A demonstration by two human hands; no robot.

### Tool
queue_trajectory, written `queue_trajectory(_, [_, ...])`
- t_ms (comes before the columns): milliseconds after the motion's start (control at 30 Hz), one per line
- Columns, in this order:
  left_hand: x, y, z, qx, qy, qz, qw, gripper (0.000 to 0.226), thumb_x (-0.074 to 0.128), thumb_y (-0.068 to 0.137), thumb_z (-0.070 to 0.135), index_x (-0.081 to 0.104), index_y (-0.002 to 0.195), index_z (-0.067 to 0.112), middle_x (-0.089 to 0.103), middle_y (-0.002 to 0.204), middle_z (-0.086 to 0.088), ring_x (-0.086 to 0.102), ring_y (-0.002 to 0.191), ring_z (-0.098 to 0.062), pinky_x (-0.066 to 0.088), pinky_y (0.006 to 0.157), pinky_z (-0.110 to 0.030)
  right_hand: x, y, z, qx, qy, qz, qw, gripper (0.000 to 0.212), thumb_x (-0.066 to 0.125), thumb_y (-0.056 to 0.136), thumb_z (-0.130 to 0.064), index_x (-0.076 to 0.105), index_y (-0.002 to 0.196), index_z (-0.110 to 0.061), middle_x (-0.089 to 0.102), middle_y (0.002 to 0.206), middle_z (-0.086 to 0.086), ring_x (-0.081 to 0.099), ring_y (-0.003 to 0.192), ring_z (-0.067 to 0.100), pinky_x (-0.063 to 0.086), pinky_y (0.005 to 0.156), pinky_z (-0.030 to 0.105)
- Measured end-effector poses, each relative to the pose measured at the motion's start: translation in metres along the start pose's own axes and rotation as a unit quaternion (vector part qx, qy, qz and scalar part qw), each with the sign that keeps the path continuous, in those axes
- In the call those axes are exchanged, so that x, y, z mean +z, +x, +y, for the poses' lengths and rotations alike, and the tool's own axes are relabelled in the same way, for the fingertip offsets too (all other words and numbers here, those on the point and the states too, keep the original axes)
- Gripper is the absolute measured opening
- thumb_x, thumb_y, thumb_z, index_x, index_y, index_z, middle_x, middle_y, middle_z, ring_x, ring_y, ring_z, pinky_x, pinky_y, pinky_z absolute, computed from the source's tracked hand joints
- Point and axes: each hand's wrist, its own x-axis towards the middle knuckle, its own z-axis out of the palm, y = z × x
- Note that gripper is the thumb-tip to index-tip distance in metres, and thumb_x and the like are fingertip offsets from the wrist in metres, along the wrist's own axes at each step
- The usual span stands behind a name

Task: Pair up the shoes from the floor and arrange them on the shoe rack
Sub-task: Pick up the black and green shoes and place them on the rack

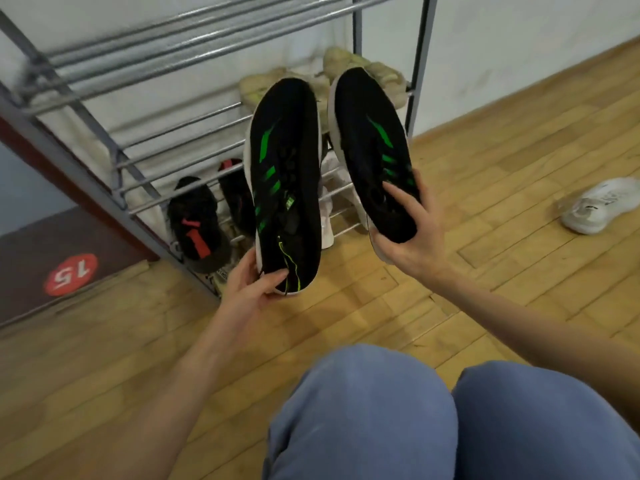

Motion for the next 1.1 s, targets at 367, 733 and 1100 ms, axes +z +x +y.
queue_trajectory(367, [-0.085,-0.001,0.071,0.046,-0.085,0.162,0.982,0.028,0.056,0.086,-0.001,0.064,0.112,0.002,0.069,0.115,-0.015,0.069,0.098,-0.033,0.06,0.065,-0.042,0.065,0.089,-0.079,-0.068,-0.074,-0.213,0.972,0.064,0.06,0.063,-0.051,0.065,0.121,-0.025,0.038,0.151,0.015,0.04,0.137,0.028,0.034,0.107,0.049])
queue_trajectory(733, [-0.112,0.045,0.12,0.028,-0.121,0.201,0.972,0.019,0.057,0.091,0.009,0.06,0.109,0.005,0.061,0.123,-0.015,0.068,0.1,-0.028,0.058,0.063,-0.028,0.144,0.18,-0.123,0.003,-0.086,-0.283,0.955,0.053,0.072,0.063,-0.042,0.067,0.111,-0.022,0.066,0.109,0.0,0.061,0.103,0.022,0.049,0.092,0.046])
queue_trajectory(1100, [-0.087,0.02,0.093,0.025,-0.126,0.243,0.961,0.032,0.068,0.084,0.035,0.06,0.11,0.018,0.07,0.111,-0.011,0.071,0.098,-0.025,0.057,0.083,-0.036,0.128,0.143,-0.108,-0.2,-0.187,-0.214,0.938,0.075,0.061,0.08,-0.041,0.037,0.146,-0.013,0.035,0.152,0.015,0.032,0.14,0.032,0.018,0.115,0.043])
